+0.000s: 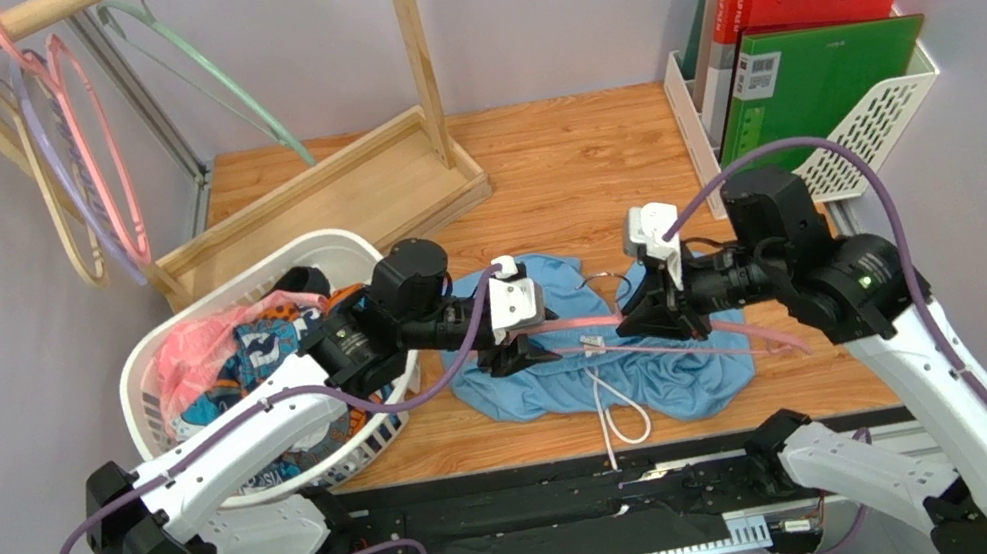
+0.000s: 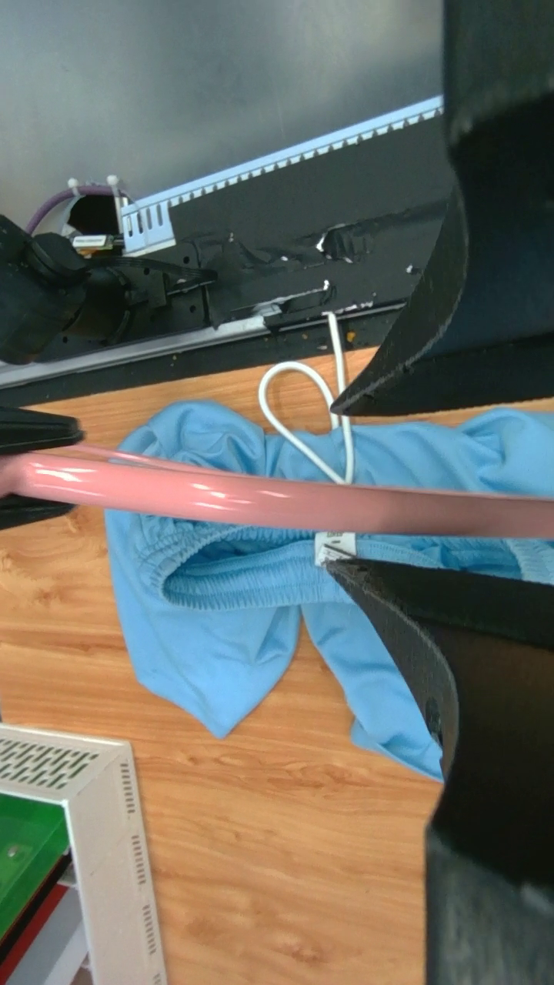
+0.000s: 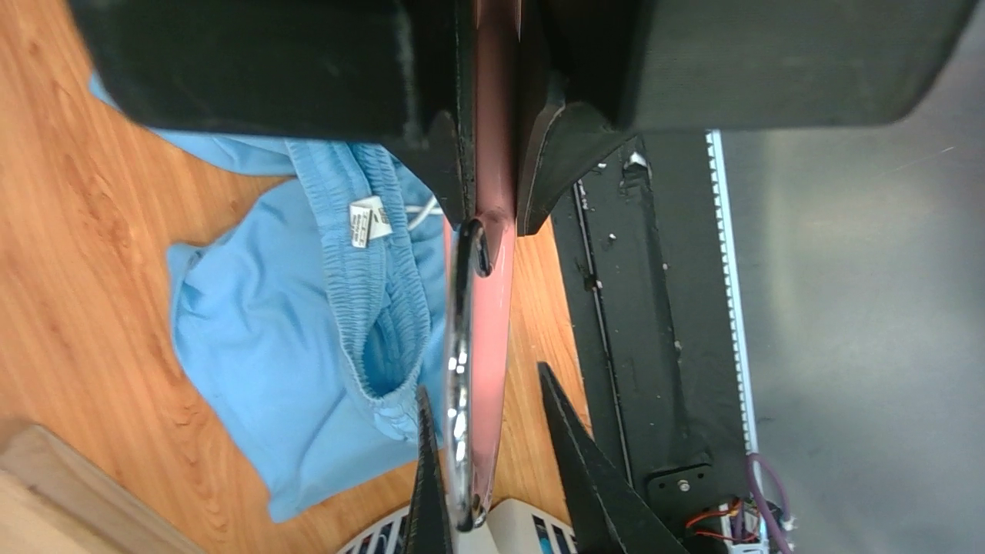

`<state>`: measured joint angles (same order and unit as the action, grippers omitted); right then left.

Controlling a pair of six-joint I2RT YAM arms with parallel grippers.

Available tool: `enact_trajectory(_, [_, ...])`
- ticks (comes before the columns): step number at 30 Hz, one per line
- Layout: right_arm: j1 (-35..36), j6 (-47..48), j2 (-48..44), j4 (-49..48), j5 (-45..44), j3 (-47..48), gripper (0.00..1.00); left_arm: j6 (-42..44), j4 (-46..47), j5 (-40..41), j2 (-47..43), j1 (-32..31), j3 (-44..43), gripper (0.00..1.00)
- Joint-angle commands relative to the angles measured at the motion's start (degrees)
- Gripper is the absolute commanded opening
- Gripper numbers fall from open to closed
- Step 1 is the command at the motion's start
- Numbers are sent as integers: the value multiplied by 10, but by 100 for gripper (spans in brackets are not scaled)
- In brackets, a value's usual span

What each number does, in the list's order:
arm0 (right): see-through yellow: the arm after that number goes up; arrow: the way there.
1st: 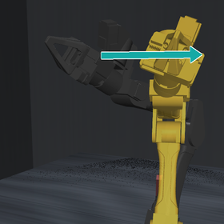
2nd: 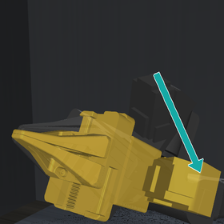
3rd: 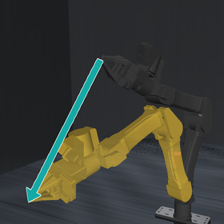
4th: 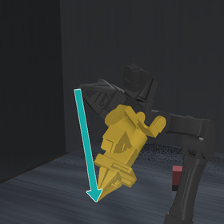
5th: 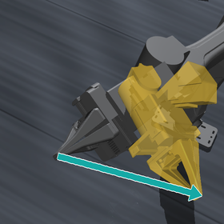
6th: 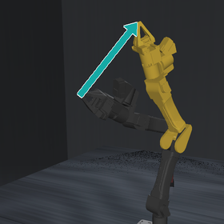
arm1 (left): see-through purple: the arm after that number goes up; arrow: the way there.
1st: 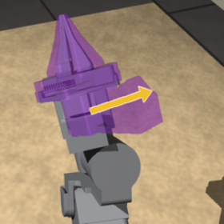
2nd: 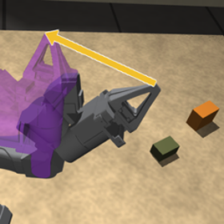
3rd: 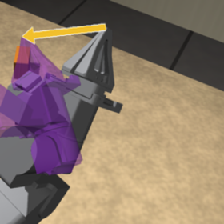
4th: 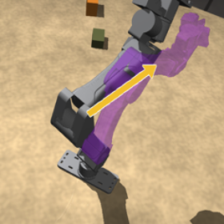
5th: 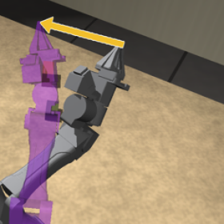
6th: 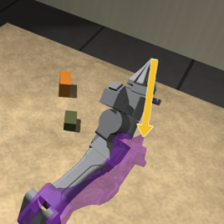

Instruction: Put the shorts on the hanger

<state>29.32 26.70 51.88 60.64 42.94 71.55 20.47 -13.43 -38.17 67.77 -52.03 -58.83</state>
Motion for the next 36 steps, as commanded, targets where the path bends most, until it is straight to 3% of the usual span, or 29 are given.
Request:
enact_trajectory(1, [-2,43,-55,33,-41,-3,0,-3,-29,6,-25,11,-9,64])
enact_trajectory(8, [-2,165,-102,198,-118,-9,0,104,-113,27,-22,56,21,65])
enact_trajectory(11, [-2,174,-106,213,-145,-17,0,140,-134,38,1,56,21,65])
enact_trajectory(16, [-1,155,-111,165,-174,-34,0,274,-171,26,25,52,21,64])
enact_trajectory(19, [-2,145,-103,142,-176,-40,0,450,-239,42,37,39,0,63])
enact_trajectory(23, [-2,136,-95,107,-172,-57,0,570,-352,64,80,21,-51,61])
enact_trajectory(28, [-2,116,-76,73,-157,-67,0,639,-375,123,132,-4,-83,63])
enact_trajectory(36, [-2,117,-71,16,-151,-92,0,659,-411,179,212,-11,-133,62])
